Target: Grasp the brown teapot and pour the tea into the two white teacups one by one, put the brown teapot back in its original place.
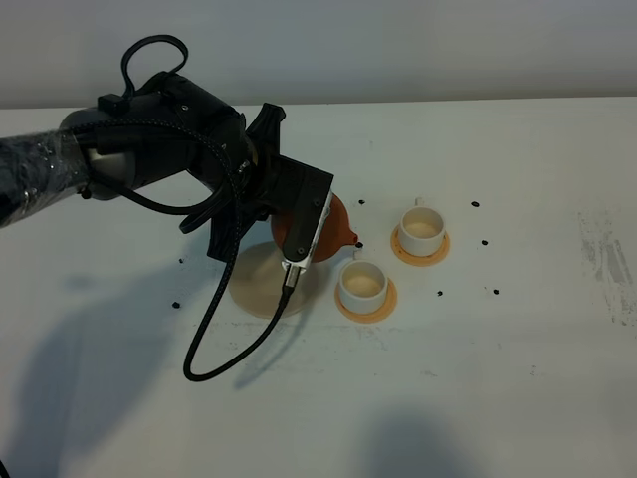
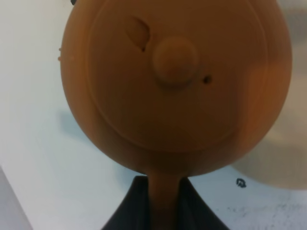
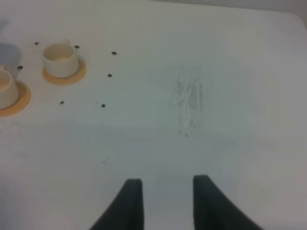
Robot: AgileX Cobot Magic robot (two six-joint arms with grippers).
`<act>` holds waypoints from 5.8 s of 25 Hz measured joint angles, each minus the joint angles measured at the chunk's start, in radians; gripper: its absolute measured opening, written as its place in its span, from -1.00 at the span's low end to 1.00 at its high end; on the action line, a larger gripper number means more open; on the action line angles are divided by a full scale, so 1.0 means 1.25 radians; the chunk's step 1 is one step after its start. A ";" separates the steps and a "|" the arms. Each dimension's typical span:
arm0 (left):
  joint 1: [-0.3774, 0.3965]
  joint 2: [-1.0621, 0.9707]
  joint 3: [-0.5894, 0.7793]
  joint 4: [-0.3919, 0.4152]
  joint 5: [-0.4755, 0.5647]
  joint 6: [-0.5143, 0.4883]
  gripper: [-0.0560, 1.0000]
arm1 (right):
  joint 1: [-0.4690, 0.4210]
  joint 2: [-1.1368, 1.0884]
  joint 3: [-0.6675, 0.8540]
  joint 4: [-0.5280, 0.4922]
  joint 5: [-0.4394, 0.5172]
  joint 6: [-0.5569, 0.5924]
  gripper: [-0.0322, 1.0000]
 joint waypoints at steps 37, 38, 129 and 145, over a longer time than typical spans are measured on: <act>-0.032 0.015 0.001 0.044 -0.062 0.157 -0.72 | 0.000 0.000 0.000 0.000 0.000 0.000 -0.44; -0.032 0.015 0.001 0.047 -0.062 0.159 -0.72 | 0.000 0.000 0.000 0.000 0.000 0.000 -0.44; -0.048 0.033 0.001 0.120 -0.163 0.338 -0.72 | 0.000 0.000 0.000 0.000 0.000 0.000 -0.44; -0.063 0.034 0.001 0.146 -0.189 0.353 -0.72 | 0.000 0.000 0.000 0.000 0.000 0.000 -0.44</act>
